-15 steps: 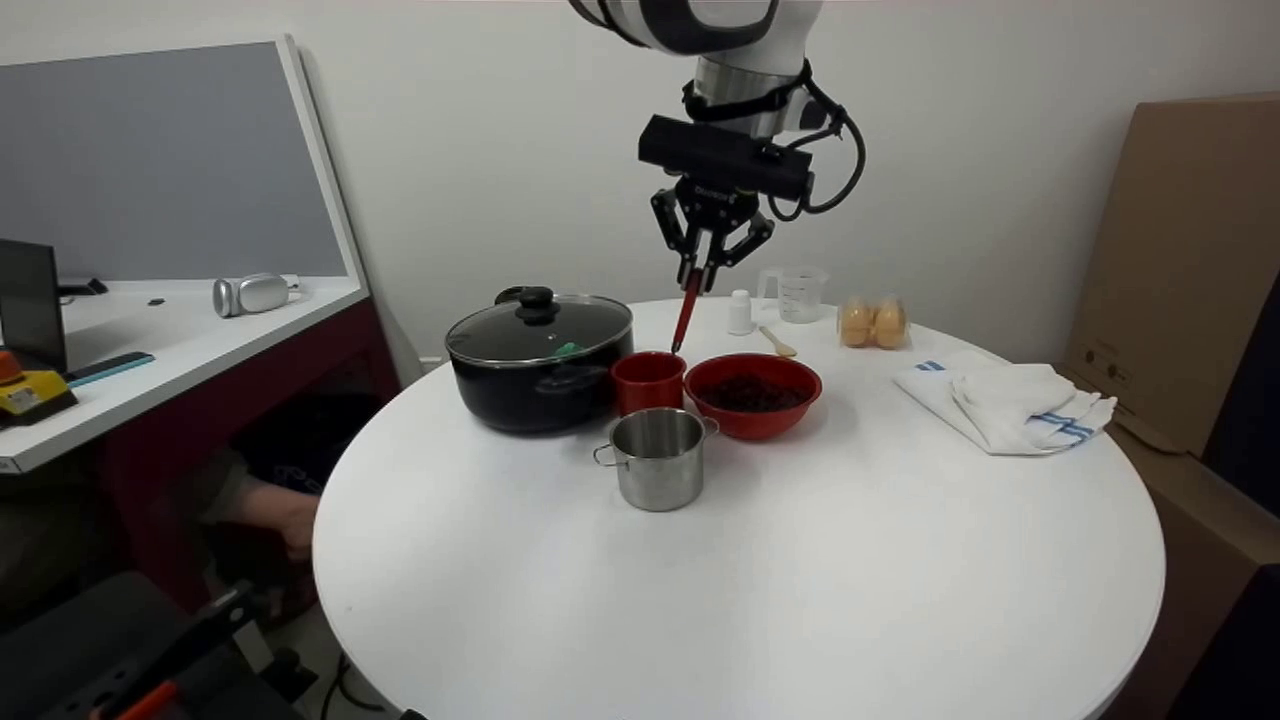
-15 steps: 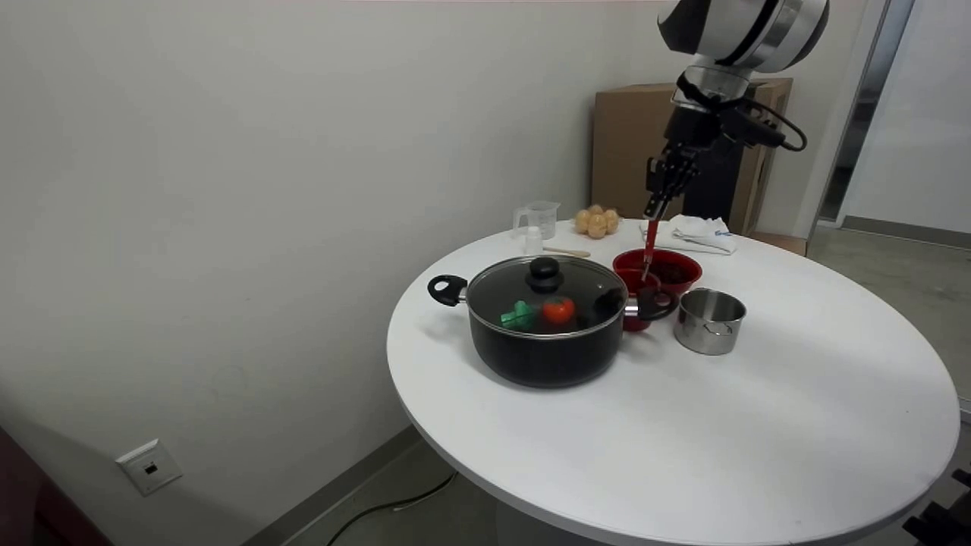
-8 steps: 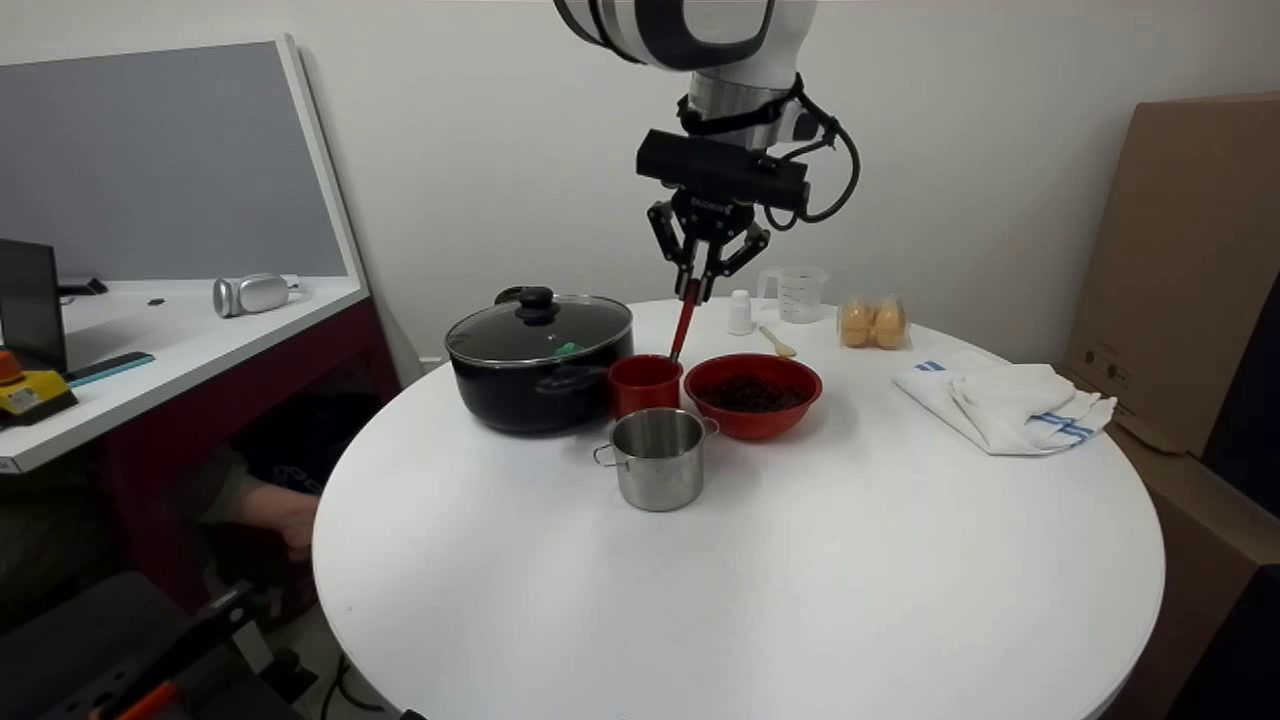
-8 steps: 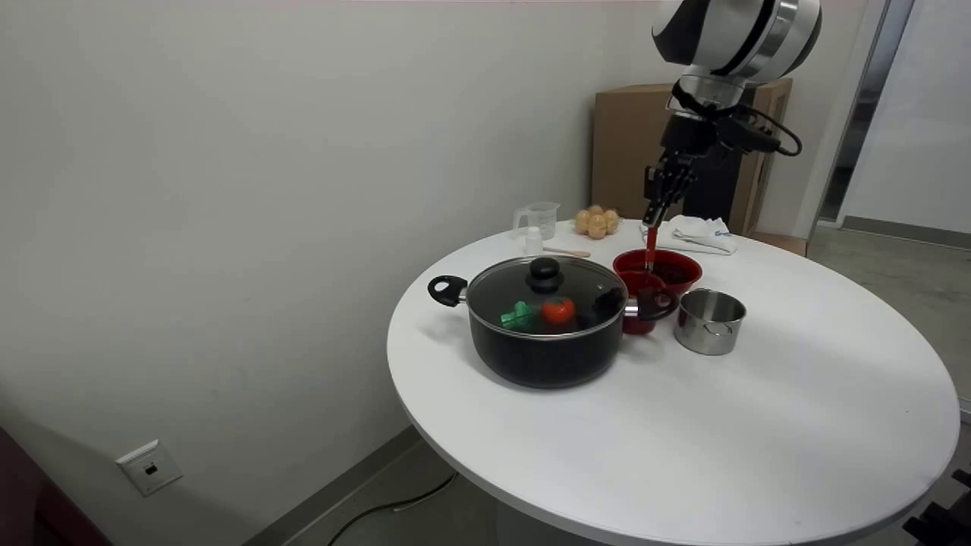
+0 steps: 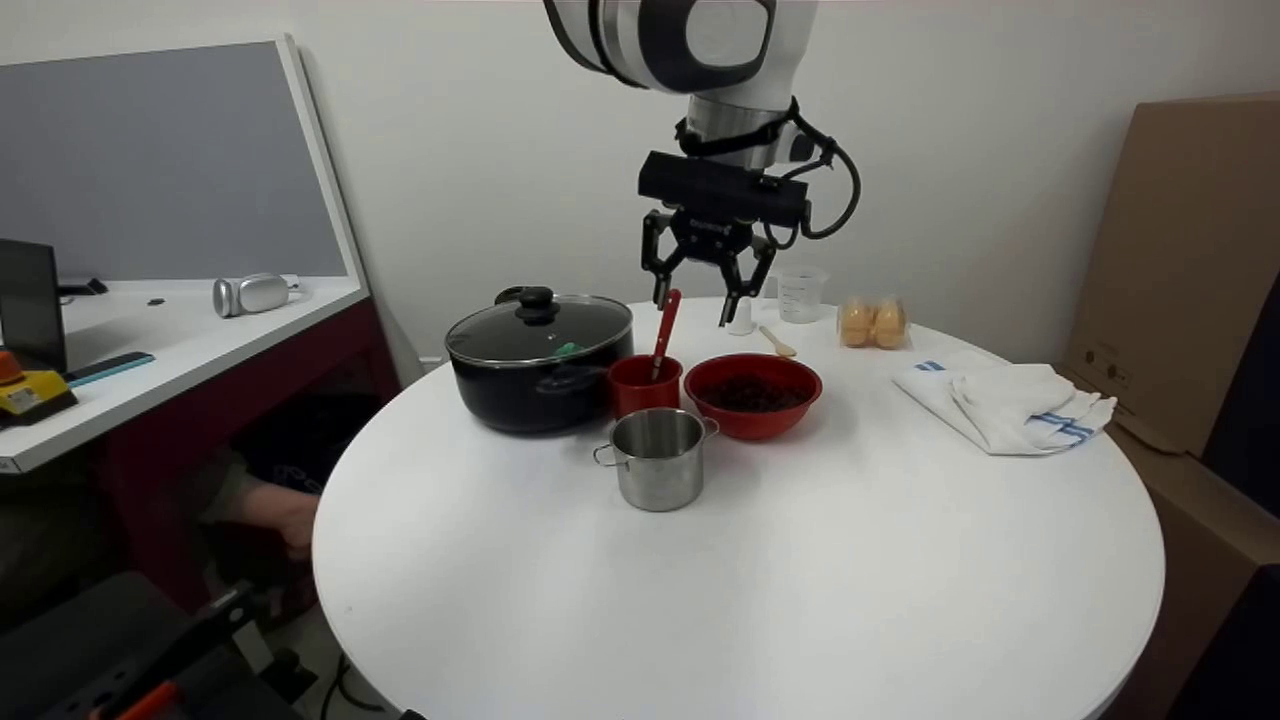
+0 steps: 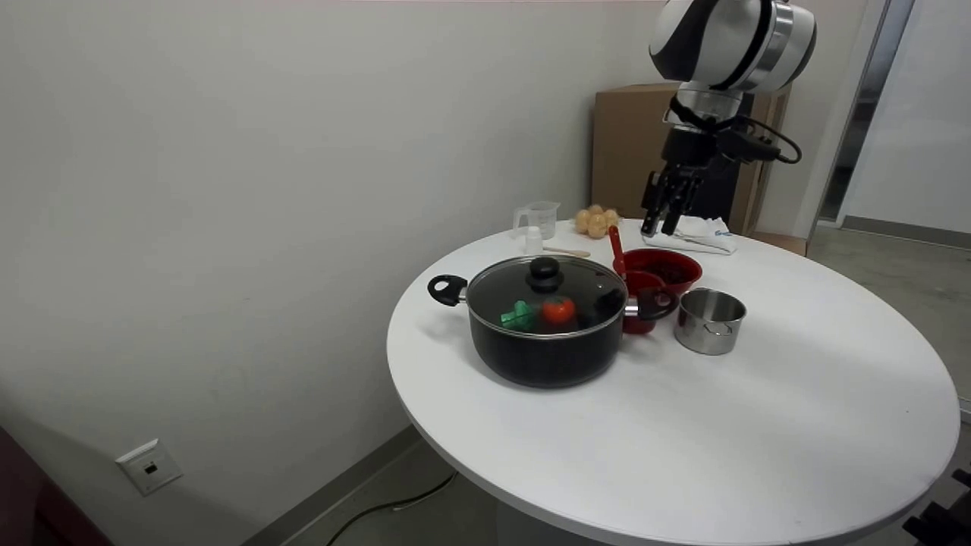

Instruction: Remove the spoon from the cup and stir in the bowl

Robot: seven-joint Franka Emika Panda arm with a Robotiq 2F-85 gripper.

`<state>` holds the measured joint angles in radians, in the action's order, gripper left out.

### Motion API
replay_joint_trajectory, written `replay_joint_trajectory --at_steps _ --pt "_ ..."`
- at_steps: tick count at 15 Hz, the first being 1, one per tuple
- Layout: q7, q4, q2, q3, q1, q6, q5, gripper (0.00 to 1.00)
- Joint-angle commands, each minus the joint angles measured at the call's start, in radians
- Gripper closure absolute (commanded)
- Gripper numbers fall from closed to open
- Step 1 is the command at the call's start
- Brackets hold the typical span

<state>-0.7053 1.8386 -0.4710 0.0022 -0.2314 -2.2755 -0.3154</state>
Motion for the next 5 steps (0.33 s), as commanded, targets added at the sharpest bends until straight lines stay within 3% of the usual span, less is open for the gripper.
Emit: replay_joint_trajectory --at_steps 1,3,5 --pt "0.026 0.012 0.033 0.007 0.001 0.004 0.030 0.00" --pt "0.084 0.023 0.078 -0.007 0.011 0.052 0.048 0.00" --pt "0.044 -0.002 0.032 0.011 -0.008 0.026 0.023 0.00"
